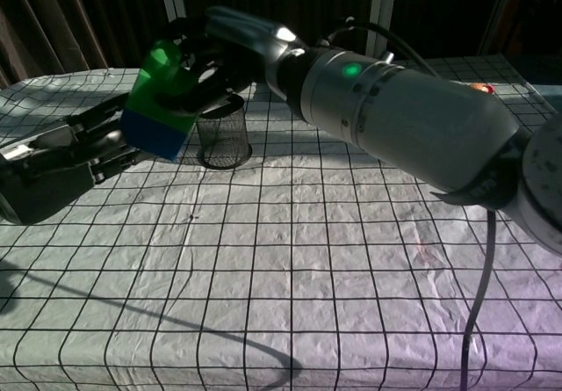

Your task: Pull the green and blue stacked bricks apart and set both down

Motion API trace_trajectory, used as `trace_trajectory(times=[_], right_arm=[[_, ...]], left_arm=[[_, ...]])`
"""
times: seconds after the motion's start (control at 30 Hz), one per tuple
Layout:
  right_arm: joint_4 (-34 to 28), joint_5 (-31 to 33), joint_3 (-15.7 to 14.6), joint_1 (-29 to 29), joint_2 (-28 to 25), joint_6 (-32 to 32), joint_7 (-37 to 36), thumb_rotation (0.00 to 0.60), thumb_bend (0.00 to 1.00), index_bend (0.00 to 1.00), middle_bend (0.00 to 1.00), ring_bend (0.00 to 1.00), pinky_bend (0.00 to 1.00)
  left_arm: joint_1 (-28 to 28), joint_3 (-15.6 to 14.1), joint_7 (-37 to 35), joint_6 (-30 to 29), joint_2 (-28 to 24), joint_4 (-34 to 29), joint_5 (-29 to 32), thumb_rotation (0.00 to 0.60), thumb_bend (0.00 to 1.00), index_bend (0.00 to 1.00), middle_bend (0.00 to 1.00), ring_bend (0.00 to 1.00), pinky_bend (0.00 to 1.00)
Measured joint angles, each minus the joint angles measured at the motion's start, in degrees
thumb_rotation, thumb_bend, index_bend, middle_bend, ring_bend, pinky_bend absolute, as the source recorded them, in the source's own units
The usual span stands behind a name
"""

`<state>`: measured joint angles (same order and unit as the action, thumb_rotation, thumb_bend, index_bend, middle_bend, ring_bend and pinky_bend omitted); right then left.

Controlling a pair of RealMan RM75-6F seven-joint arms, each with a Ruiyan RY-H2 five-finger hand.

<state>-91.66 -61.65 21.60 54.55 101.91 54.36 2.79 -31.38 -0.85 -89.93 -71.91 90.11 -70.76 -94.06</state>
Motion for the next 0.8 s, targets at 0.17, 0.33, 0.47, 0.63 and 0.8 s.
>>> trace_trajectory(times=[0.17, 0.33, 0.47, 0.63, 0.8], right_arm=[[0.26, -0.13, 0.32, 0.02, 0.55, 0.55, -0.49, 0.6, 0.39, 0.9, 0.68, 0.47, 0.32], [0.34, 0.28, 0.68, 0.03, 0.7, 0.6, -0.96, 0.6, 0.39, 0.9, 0.68, 0.47, 0.32], [0.6, 0.43, 0.85, 0.08, 1.74, 1.72, -0.58, 0.6, 0.39, 0.9, 0.68, 0.47, 0.32], [0.06, 0.82, 0.72, 0.05, 1.8, 2.03, 0.23, 0.6, 0.39, 0.9, 0.68, 0.47, 0.32], [-0.03, 0.93, 0.97, 0.01, 1.68, 2.43, 0.59, 0.6, 0.39, 0.9, 0.68, 0.47, 0.32]], left_arm=[[-0.12, 0.1, -0.23, 0.5, 0.33, 0.05, 0.56, 0.6, 0.34, 0.02, 0.09, 0.0, 0.1], [-0.46, 0.25, -0.35, 0.96, 1.17, 0.34, 1.05, 0.6, 0.34, 0.09, 0.12, 0.0, 0.11], [-0.69, 0.84, -1.88, 1.66, 1.47, 0.36, 2.19, 0.6, 0.34, 0.16, 0.18, 0.0, 0.12], [-0.61, 1.66, -2.81, 1.99, 2.01, 0.7, 3.64, 0.6, 0.35, 0.27, 0.28, 0.04, 0.17], [-0.11, 2.68, -2.56, 2.78, 2.61, 0.19, 5.81, 0.6, 0.44, 0.4, 0.4, 0.15, 0.25]])
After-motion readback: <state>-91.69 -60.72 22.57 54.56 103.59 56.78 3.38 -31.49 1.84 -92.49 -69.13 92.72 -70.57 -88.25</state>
